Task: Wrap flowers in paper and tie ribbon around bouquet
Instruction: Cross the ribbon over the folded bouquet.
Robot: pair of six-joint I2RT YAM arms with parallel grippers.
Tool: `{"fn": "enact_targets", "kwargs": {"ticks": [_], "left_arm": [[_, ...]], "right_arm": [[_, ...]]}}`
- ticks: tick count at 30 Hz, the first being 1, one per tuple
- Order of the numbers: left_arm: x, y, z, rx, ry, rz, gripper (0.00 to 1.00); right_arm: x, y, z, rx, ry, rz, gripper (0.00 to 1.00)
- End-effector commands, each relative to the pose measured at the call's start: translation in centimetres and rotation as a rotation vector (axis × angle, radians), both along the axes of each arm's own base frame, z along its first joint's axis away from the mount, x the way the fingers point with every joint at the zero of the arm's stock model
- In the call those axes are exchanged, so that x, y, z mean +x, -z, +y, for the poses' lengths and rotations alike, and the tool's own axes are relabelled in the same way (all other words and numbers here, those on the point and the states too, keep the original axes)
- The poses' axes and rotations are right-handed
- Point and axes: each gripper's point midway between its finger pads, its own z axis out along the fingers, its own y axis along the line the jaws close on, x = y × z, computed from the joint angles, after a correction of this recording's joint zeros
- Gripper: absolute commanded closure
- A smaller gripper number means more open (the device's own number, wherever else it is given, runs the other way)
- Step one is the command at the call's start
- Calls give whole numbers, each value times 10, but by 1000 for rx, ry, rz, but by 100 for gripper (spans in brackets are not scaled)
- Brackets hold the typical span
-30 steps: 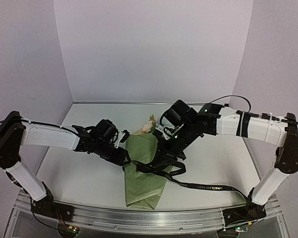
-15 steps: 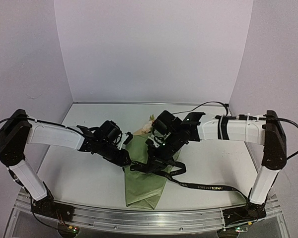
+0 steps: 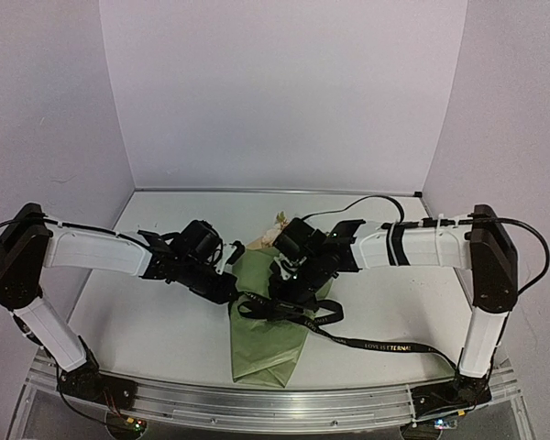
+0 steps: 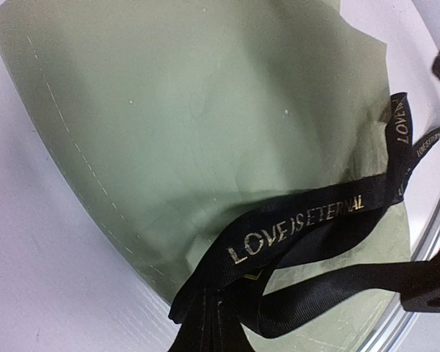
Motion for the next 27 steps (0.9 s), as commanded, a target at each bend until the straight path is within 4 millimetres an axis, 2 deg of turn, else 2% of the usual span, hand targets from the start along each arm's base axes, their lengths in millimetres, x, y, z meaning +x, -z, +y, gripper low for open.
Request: {"fn": "enact_targets", "kwargs": {"ticks": [1, 13, 21, 27], "left_arm": [[-4, -29, -4, -69, 34, -55, 100], [-35, -31, -10, -123, 183, 31, 100], [-48, -31, -15, -144, 253, 85, 100], [-52, -31, -16, -137, 268, 112, 100]], "right_arm": [[9, 23, -5, -70, -17, -93, 100], [23, 38, -1, -95, -73, -199, 100], [38, 40, 3, -125, -96, -273, 100], [44, 38, -2, -158, -104, -320, 100]]}}
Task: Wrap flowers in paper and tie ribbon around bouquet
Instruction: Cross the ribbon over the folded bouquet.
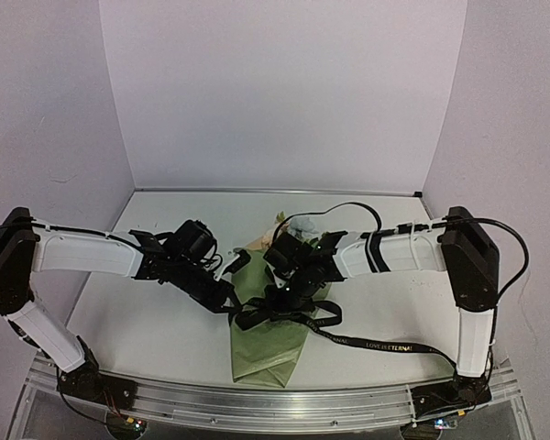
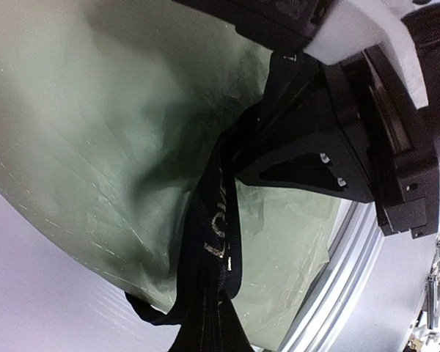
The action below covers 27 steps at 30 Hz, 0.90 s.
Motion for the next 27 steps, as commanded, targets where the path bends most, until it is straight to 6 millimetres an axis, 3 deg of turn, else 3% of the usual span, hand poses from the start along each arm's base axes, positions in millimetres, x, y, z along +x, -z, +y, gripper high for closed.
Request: {"fn": "enact_targets", "kwargs": {"ticks": [1, 4, 8, 12, 17, 27], "left_arm": [[-4, -13, -7, -27, 45, 2, 100], [-2, -15, -4, -19, 28, -15, 100], [6, -20, -3, -11, -7, -48, 100], [13, -28, -6, -22, -17, -72, 100], [12, -31, -12, -37, 7, -54, 100], [7, -25, -10, -17, 13, -20, 100]], "right_arm": [[14, -11, 2, -14, -10, -93, 100], [17, -12, 0, -14, -7, -116, 100], [8, -25, 29, 130, -65, -72, 100], [-2, -26, 44, 186, -110, -21, 100], [8, -14, 36, 135, -98, -80, 100], [33, -9, 21, 46, -44, -231, 100]]}}
